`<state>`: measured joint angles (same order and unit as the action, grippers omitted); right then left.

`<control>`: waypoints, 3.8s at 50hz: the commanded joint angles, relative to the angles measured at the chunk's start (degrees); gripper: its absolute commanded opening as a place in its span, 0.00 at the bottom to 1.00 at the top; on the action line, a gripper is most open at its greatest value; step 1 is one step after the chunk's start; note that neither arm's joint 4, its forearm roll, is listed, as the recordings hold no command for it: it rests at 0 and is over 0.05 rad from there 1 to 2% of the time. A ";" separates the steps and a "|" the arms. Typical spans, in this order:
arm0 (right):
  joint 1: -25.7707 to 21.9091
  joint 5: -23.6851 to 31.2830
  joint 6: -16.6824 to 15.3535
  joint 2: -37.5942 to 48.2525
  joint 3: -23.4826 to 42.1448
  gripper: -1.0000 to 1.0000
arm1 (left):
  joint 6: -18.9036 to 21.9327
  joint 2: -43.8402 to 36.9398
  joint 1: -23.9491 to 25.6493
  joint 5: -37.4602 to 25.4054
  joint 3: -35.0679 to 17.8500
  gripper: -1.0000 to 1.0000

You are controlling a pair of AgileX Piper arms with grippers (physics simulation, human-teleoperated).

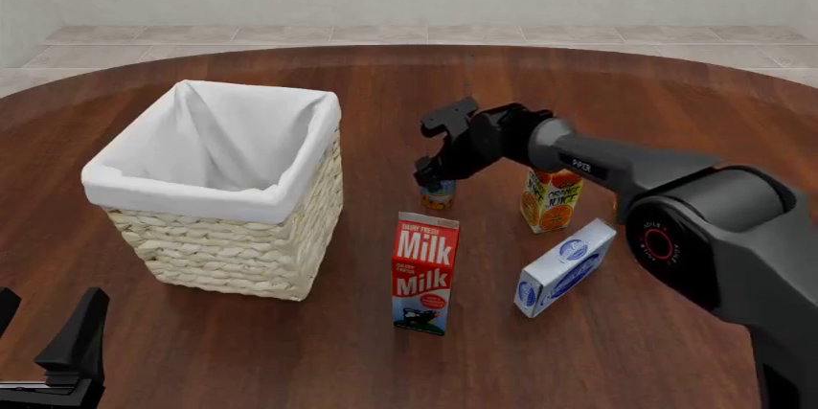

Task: Pick up the alphabet soup and the tomato sauce, and put them in the basket.

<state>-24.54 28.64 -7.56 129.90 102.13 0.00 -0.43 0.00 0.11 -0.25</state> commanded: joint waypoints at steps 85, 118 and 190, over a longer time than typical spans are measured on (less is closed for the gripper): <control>-2.57 -2.46 -1.08 -15.09 -8.41 0.00 | 0.00 0.00 0.00 0.00 0.00 1.00; -5.57 -0.57 -2.61 -22.32 -9.11 0.00 | 0.00 0.00 0.00 0.00 0.00 1.00; -9.87 6.84 -7.25 -31.79 -0.32 0.00 | 0.00 0.00 0.00 0.00 0.00 1.00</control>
<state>-33.83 34.34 -15.19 98.84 99.18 0.00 -0.43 0.00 0.11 -0.25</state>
